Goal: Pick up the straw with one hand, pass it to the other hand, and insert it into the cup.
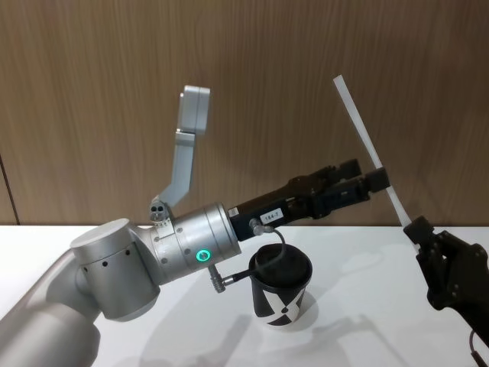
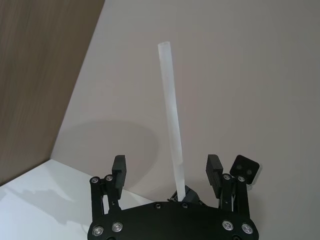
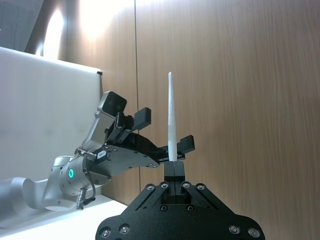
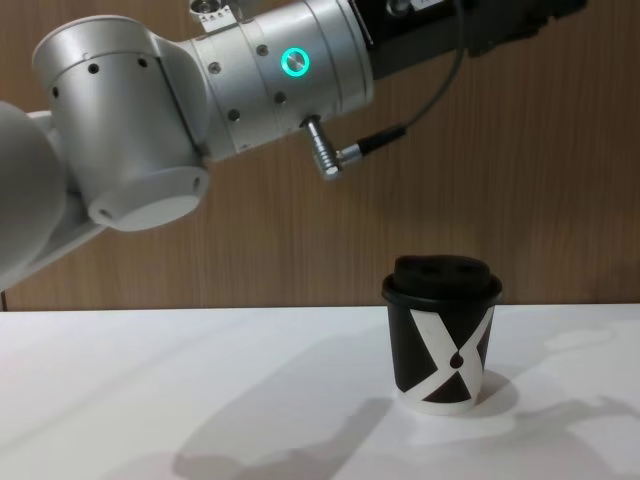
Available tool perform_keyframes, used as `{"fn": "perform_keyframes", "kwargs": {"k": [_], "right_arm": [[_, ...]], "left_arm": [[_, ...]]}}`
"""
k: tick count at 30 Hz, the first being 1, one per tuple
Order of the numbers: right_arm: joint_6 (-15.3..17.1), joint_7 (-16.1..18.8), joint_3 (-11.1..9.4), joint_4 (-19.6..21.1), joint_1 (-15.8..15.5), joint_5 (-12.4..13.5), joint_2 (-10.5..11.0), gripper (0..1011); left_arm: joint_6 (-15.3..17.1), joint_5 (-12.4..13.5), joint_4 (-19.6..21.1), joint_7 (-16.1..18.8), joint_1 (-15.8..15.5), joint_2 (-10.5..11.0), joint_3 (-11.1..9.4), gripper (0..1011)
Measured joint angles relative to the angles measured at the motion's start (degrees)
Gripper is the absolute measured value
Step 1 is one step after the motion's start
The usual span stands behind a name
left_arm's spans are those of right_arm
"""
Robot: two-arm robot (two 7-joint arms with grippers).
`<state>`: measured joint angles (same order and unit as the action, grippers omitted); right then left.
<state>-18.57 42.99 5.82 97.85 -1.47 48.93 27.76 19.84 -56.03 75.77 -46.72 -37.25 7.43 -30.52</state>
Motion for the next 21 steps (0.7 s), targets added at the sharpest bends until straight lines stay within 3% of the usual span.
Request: {"fn": "perform_keyframes", "kwargs": {"k": [21], "right_arm": [[0.0, 0.0, 0.0, 0.0, 0.0, 0.0, 0.0, 0]], "left_arm": [[-1.7, 0.7, -1.9, 2.7, -1.4, -1.5, -1.6, 1003]]}}
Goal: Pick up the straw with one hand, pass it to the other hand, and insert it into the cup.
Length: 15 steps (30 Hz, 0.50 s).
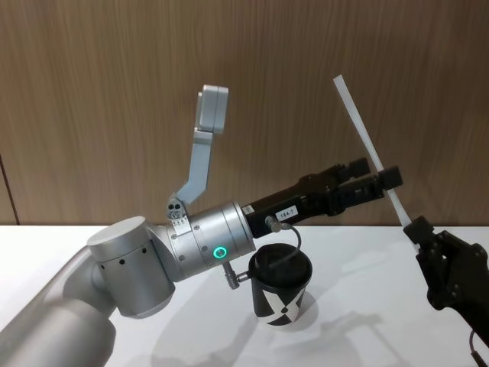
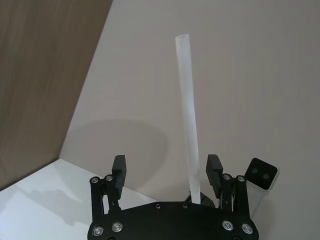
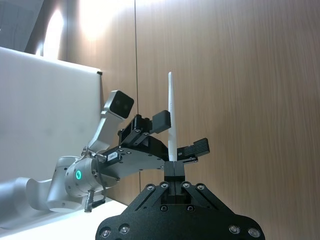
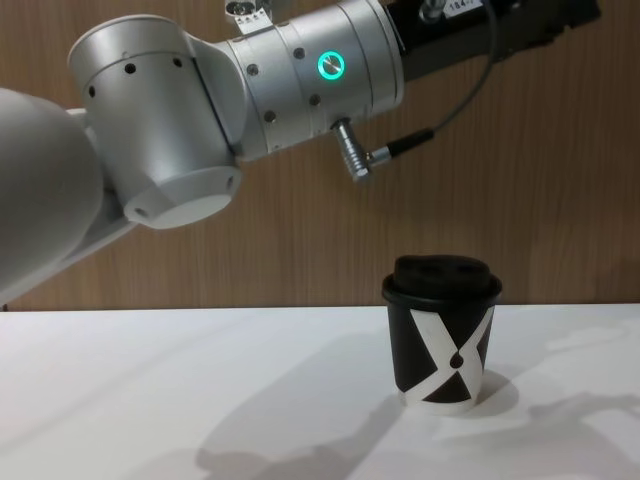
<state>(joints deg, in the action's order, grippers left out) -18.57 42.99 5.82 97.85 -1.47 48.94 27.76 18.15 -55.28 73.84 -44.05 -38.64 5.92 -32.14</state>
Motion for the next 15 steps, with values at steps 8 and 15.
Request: {"fn": "perform_keyframes", "kwargs": {"k": [8, 15], "right_arm": [[0.0, 0.0, 0.0, 0.0, 0.0, 0.0, 0.0, 0], [0.0, 0.0, 0.0, 0.0, 0.0, 0.0, 0.0, 0]], "left_arm": [[-0.6, 0.1, -0.1, 0.6, -0.2, -0.1, -0.4, 1003], [-0.8, 0.1, -0.2, 0.9, -0.3, -0.1, -0.6, 929]]}}
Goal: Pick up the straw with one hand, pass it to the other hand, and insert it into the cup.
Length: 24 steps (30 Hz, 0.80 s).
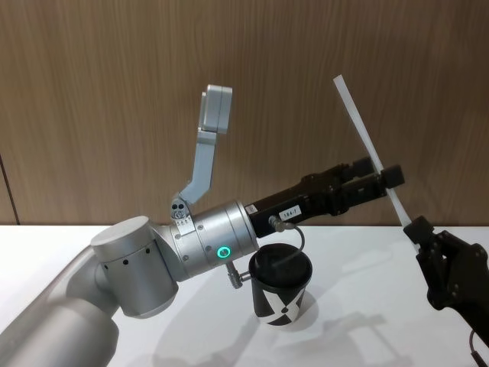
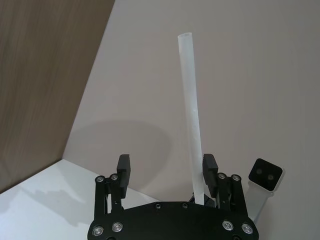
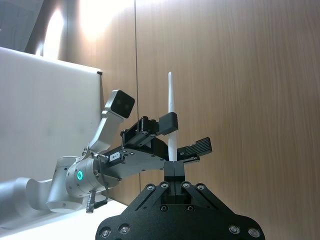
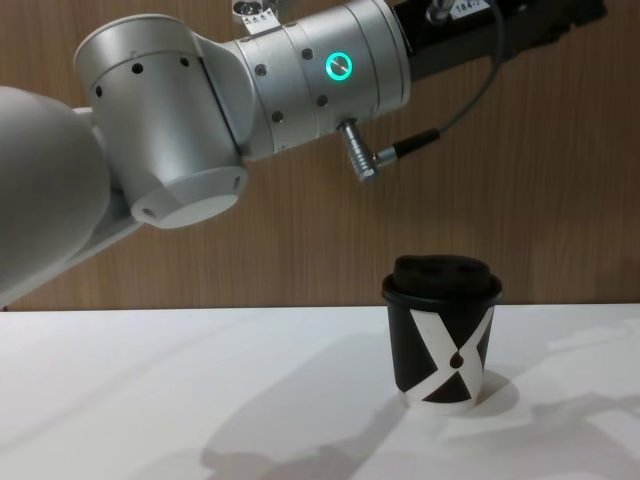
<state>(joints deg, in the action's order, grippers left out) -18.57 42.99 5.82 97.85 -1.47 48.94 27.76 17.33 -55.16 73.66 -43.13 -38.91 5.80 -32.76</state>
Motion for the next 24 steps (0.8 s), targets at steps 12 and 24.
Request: {"fn": "perform_keyframes", "kwargs": {"k": [12, 24], "right_arm": [[0.0, 0.0, 0.0, 0.0, 0.0, 0.0, 0.0, 0], [0.0, 0.0, 0.0, 0.0, 0.0, 0.0, 0.0, 0]], "left_arm": [[-0.2, 0.0, 0.0, 0.2, -0.1, 0.0, -0.2, 606], [-0.3, 0.0, 0.0, 0.3, -0.1, 0.0, -0.2, 246]]}}
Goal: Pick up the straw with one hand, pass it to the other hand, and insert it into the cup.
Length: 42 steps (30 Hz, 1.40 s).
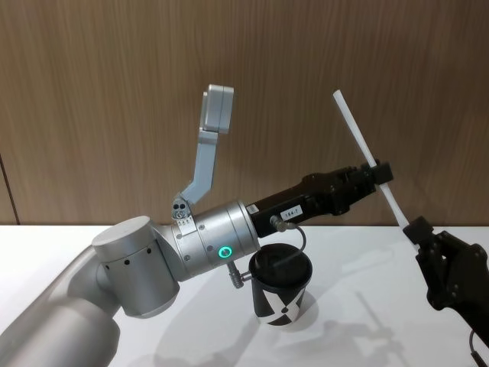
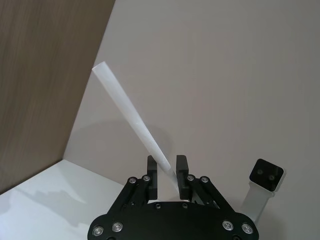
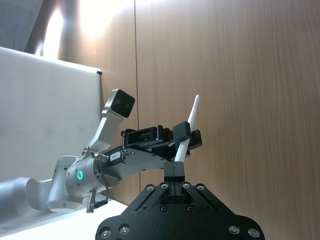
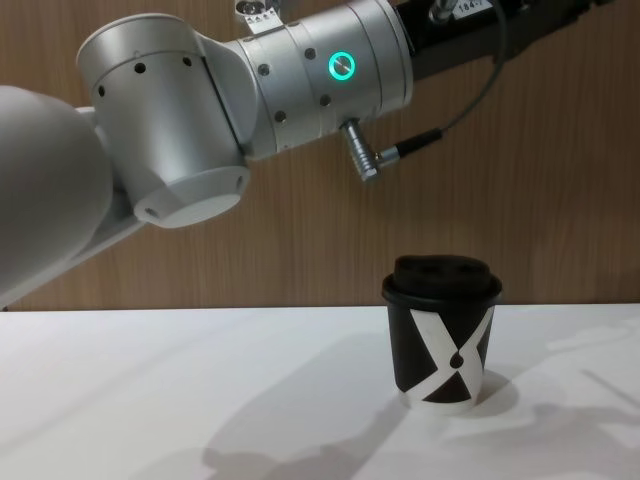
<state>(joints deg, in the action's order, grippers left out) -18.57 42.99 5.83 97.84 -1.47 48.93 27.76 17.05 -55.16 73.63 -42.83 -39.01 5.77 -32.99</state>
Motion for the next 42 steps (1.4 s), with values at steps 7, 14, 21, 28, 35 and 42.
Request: {"fn": "perform_keyframes", "kwargs": {"k": [7, 14, 21, 28, 35, 42], "right_arm": [[0.0, 0.0, 0.0, 0.0, 0.0, 0.0, 0.0, 0], [0.0, 0.0, 0.0, 0.0, 0.0, 0.0, 0.0, 0], [0.0, 0.0, 0.0, 0.0, 0.0, 0.0, 0.0, 0], [0.0, 0.0, 0.0, 0.0, 0.0, 0.0, 0.0, 0], [0.0, 0.0, 0.0, 0.0, 0.0, 0.0, 0.0, 49], [0.0, 0.0, 0.0, 0.0, 0.0, 0.0, 0.0, 231]], "left_arm": [[0.0, 0.0, 0.0, 0.0, 0.0, 0.0, 0.0, 174], [0.0, 0.0, 0.0, 0.0, 0.0, 0.0, 0.0, 134], [0.0, 0.0, 0.0, 0.1, 0.0, 0.0, 0.0, 89], [0.0, 0.0, 0.0, 0.1, 0.0, 0.0, 0.0, 50], [0.0, 0.0, 0.0, 0.2, 0.0, 0.0, 0.0, 12], [0.0, 0.0, 0.0, 0.2, 0.0, 0.0, 0.0, 6]]}}
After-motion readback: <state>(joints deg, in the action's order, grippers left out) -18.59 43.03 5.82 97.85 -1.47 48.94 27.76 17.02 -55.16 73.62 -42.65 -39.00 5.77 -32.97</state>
